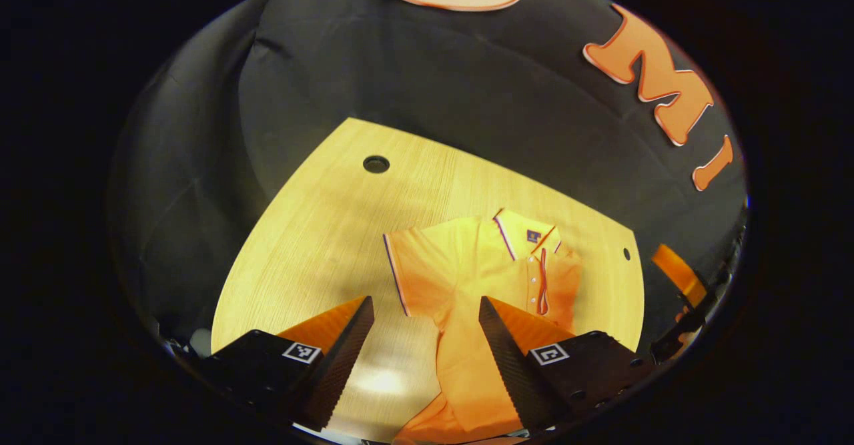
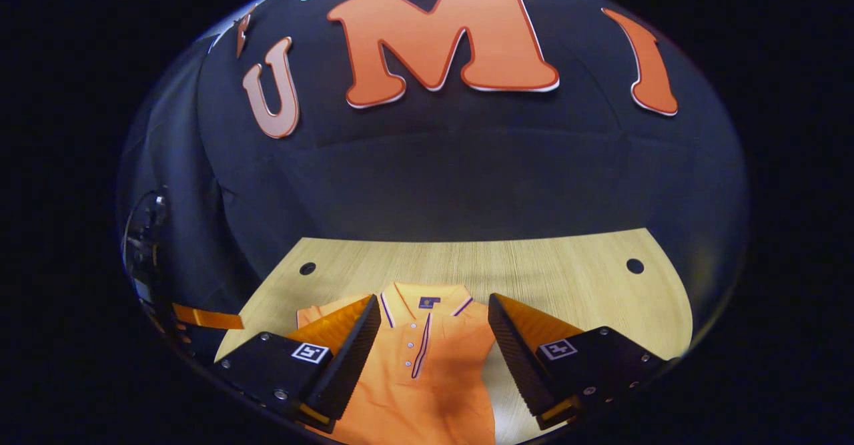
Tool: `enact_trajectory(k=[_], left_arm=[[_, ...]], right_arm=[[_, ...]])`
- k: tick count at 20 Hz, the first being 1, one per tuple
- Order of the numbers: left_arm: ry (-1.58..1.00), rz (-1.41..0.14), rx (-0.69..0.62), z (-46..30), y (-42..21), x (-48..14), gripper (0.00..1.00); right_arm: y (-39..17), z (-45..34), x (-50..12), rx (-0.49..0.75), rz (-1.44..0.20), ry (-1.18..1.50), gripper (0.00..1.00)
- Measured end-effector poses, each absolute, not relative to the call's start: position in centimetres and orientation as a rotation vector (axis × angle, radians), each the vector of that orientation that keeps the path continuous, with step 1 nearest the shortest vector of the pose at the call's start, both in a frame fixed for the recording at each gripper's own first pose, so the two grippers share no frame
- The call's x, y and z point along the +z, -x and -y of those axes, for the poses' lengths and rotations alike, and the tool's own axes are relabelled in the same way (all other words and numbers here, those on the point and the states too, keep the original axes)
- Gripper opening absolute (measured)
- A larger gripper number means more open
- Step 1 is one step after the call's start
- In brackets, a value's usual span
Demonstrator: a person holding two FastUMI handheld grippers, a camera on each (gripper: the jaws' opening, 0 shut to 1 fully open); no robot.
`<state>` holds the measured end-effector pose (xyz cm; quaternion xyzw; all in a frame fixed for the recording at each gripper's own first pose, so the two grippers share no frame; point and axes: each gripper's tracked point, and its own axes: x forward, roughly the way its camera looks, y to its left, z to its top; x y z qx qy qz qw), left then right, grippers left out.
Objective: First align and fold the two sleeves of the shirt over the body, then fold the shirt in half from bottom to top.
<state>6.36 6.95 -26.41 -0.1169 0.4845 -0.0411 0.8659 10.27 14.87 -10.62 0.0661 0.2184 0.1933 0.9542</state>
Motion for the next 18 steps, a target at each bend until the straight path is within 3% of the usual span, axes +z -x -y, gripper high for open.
enact_trajectory(k=[4, 7, 18], left_arm=[[0.262, -1.151, -0.061, -6.5, -8.4, -30.7, 0.98], [0.293, -1.204, 0.041, -8.1, -10.4, -33.6, 0.98], [0.166, -1.35, 0.127, -8.7, -12.5, -41.3, 0.98]], right_arm=[[-7.4, -13.3, -4.9, 0.441, -0.35, -0.195, 0.98], [-6.2, -12.1, -1.8, 0.465, -0.287, -0.254, 0.98], [-6.4, -6.4, -2.9, 0.335, -0.224, -0.134, 0.98]])
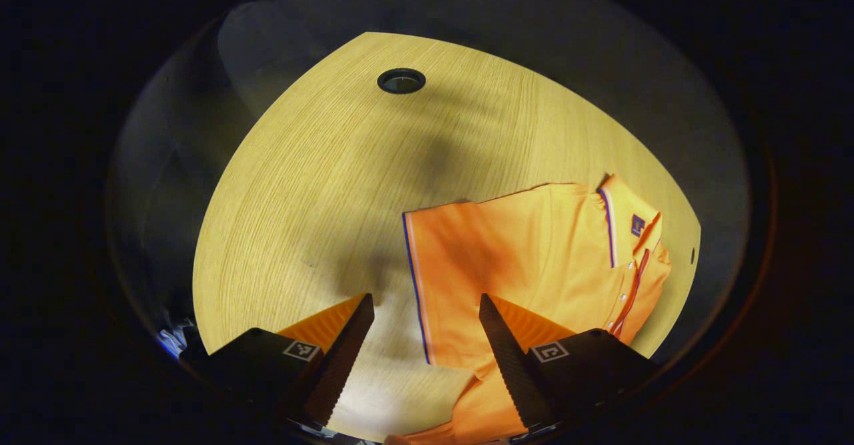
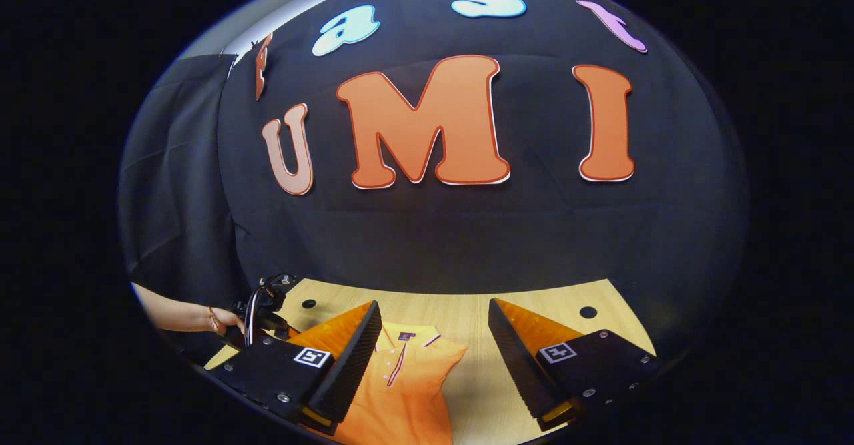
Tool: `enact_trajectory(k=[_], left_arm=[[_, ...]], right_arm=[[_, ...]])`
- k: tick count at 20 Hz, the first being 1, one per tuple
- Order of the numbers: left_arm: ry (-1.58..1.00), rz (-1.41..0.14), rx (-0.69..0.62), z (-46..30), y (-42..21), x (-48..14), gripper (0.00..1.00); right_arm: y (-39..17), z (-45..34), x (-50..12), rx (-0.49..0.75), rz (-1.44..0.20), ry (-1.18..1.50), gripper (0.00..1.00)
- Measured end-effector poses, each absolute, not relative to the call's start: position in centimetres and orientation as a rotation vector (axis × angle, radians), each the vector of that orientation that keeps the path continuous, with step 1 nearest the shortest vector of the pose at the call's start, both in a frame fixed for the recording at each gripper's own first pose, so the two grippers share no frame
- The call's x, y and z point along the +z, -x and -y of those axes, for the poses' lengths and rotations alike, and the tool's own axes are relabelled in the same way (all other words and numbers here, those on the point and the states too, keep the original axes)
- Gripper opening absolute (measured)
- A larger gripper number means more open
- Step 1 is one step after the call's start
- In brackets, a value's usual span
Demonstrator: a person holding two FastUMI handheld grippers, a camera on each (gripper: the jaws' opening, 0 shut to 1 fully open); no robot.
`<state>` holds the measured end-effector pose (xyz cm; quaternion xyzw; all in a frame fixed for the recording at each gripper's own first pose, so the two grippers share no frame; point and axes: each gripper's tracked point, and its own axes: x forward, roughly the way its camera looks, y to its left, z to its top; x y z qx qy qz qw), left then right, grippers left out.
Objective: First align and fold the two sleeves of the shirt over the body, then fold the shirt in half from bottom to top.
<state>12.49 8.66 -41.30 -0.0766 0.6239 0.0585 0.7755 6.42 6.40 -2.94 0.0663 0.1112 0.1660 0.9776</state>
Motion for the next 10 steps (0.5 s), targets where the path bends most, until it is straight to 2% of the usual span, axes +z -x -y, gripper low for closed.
enact_trajectory(k=[5, 8, 9, 10], left_arm=[[0.146, -1.375, 0.148, -8.6, -12.4, -42.5, 0.99], [0.122, -1.357, 0.153, -7.8, -12.3, -42.6, 0.9], [0.125, -1.346, 0.156, -7.3, -12.6, -42.7, 0.81], [0.126, -1.345, 0.151, -6.6, -12.6, -42.7, 0.64]], right_arm=[[-5.9, -5.3, -3.8, 0.33, -0.245, -0.155, 0.98], [-5.9, -4.3, -4.4, 0.312, -0.259, -0.184, 0.98], [-6.0, -3.8, -4.5, 0.303, -0.262, -0.191, 0.98], [-5.9, -3.6, -4.6, 0.299, -0.265, -0.2, 0.98]])
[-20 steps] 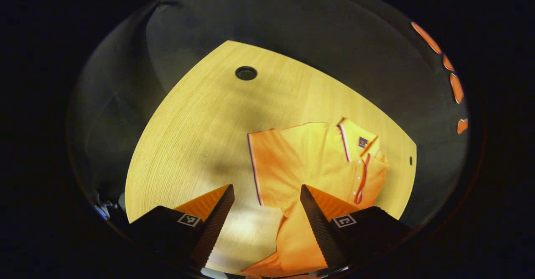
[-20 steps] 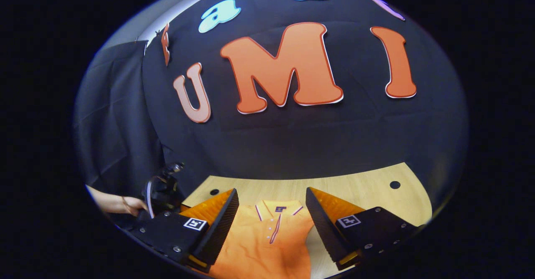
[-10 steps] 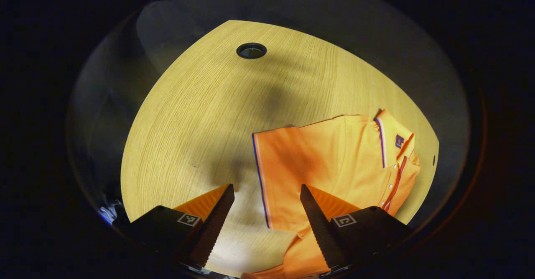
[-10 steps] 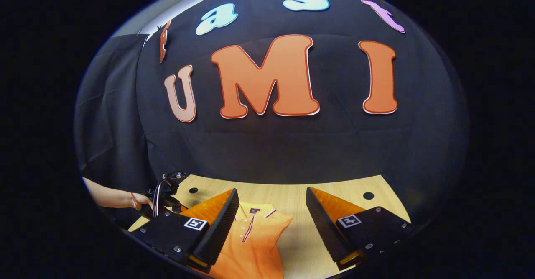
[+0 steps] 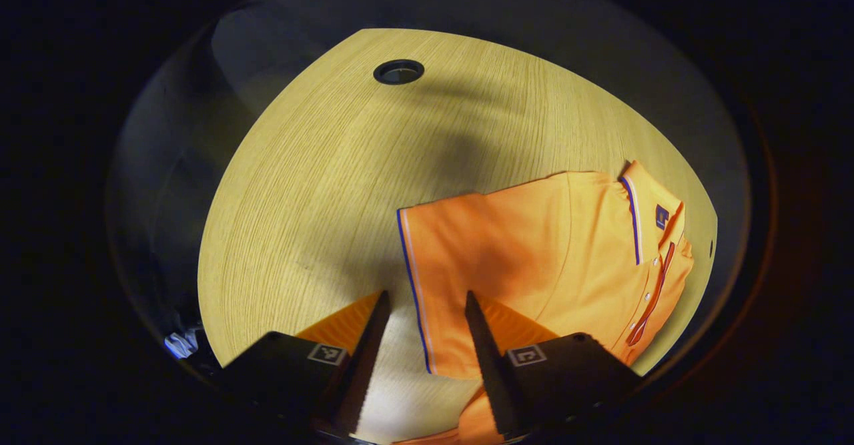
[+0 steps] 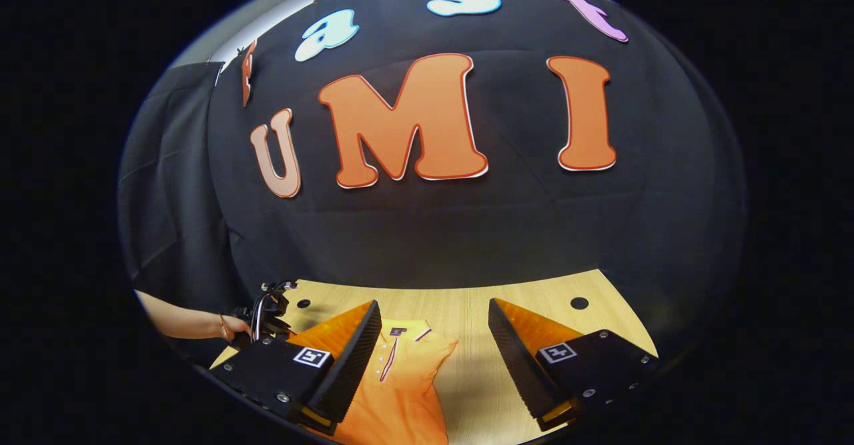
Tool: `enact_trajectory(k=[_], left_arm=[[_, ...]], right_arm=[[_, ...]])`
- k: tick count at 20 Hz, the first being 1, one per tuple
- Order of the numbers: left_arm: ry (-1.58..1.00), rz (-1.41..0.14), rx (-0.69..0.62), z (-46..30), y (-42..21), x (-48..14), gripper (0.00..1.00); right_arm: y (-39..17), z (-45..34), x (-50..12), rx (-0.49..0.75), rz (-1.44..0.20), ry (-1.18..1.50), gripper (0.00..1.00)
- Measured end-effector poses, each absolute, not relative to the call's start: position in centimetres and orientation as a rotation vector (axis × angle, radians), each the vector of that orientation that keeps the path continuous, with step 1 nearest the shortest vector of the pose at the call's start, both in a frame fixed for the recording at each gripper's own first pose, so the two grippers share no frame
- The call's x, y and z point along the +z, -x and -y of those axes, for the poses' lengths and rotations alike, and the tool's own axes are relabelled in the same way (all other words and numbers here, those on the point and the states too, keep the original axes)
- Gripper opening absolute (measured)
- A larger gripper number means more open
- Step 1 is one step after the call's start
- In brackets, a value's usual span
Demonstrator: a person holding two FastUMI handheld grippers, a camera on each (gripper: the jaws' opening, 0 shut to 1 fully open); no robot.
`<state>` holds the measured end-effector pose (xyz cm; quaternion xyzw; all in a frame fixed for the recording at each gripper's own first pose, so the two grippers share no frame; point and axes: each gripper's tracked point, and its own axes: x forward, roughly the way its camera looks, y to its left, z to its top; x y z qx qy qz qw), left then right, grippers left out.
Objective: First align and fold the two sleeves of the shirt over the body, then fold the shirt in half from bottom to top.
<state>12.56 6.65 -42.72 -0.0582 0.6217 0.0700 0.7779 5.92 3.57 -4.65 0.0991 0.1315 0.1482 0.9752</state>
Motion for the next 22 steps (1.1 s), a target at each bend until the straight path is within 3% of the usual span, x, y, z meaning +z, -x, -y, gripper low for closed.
enact_trajectory(k=[3, 5, 6, 14, 22], left_arm=[[0.115, -1.355, 0.108, -6.0, -12.7, -42.4, 0.11], [0.108, -1.339, 0.074, -5.7, -12.9, -42.5, 0.09], [0.094, -1.338, 0.051, -5.6, -12.9, -42.6, 0.01], [0.071, -1.233, -0.041, -4.4, -14.2, -37.8, 0.01], [0.016, -1.168, -0.214, 2.8, -14.5, -33.2, 0.01]], right_arm=[[-5.9, -2.6, -4.7, 0.28, -0.269, -0.208, 0.98], [-5.8, -2.2, -4.8, 0.27, -0.267, -0.201, 0.98], [-5.6, -2.1, -4.7, 0.268, -0.265, -0.198, 0.98], [-5.6, -1.3, -4.8, 0.243, -0.254, -0.196, 0.98], [-5.3, -0.8, -4.4, 0.226, -0.247, -0.213, 0.98]])
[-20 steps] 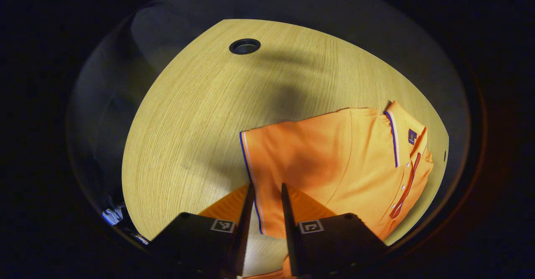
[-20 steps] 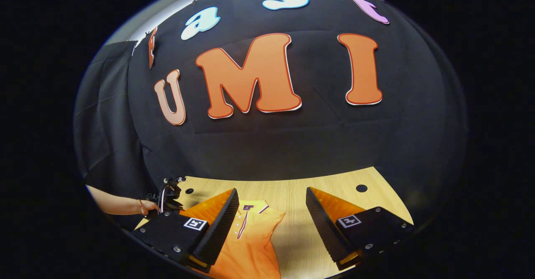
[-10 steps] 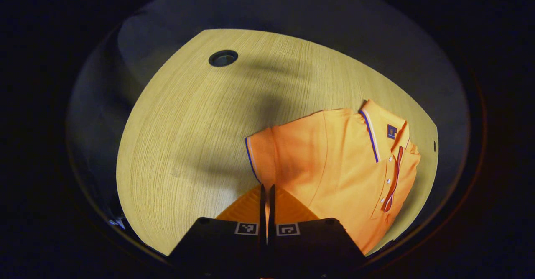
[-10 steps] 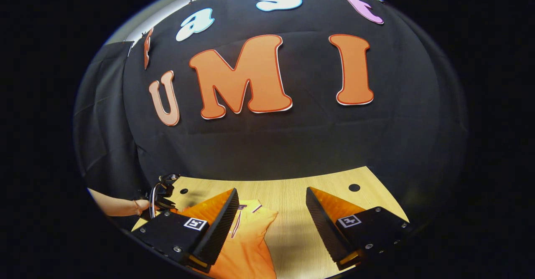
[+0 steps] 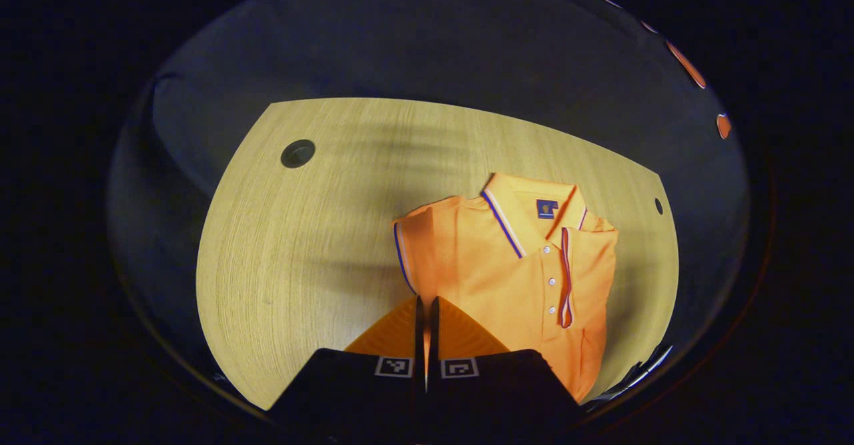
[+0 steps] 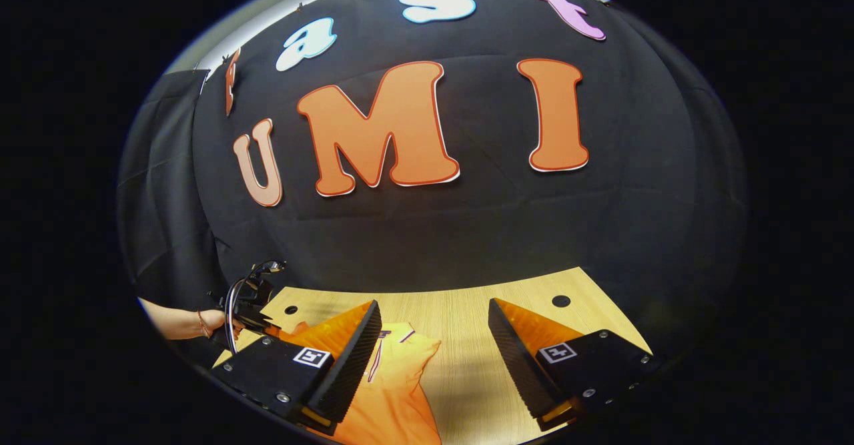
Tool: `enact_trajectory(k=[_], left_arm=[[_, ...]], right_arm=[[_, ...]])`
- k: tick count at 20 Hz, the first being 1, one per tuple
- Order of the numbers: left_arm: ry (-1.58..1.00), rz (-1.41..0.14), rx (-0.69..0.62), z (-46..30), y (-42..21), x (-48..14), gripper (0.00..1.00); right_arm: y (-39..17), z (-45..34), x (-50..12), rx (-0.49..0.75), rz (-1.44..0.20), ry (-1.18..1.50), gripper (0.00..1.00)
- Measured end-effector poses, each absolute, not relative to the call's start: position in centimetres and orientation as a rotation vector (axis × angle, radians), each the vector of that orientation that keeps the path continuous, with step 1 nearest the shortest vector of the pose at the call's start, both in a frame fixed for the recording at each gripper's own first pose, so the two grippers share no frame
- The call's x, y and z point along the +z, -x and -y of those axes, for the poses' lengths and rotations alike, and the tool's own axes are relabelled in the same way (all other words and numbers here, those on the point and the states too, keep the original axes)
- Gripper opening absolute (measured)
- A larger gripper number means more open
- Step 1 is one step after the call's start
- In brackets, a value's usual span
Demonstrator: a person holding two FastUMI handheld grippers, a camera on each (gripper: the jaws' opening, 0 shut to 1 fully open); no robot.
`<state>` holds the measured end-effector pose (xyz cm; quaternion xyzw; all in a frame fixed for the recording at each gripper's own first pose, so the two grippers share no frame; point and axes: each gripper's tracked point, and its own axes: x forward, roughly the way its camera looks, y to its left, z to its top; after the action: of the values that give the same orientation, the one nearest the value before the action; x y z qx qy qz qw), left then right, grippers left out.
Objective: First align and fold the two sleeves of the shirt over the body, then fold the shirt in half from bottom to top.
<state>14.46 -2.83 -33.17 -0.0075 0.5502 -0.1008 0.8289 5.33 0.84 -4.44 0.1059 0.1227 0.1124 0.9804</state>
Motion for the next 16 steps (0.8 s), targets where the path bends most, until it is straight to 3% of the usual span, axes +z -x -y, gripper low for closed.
enact_trajectory(k=[6, 10, 16], left_arm=[[-0.058, -1.189, -0.331, 9.1, -13.8, -33.7, 0.01], [-0.111, -1.251, -0.323, 11.8, -12.7, -35.2, 0.01], [0.019, -1.258, -0.419, 17.6, -10.8, -35.9, 0.07]], right_arm=[[-4.8, 0.4, -4.7, 0.205, -0.249, -0.208, 0.98], [-4.6, 0.8, -5.6, 0.192, -0.271, -0.208, 0.98], [-3.9, 1.2, -6.7, 0.191, -0.307, -0.191, 0.98]])
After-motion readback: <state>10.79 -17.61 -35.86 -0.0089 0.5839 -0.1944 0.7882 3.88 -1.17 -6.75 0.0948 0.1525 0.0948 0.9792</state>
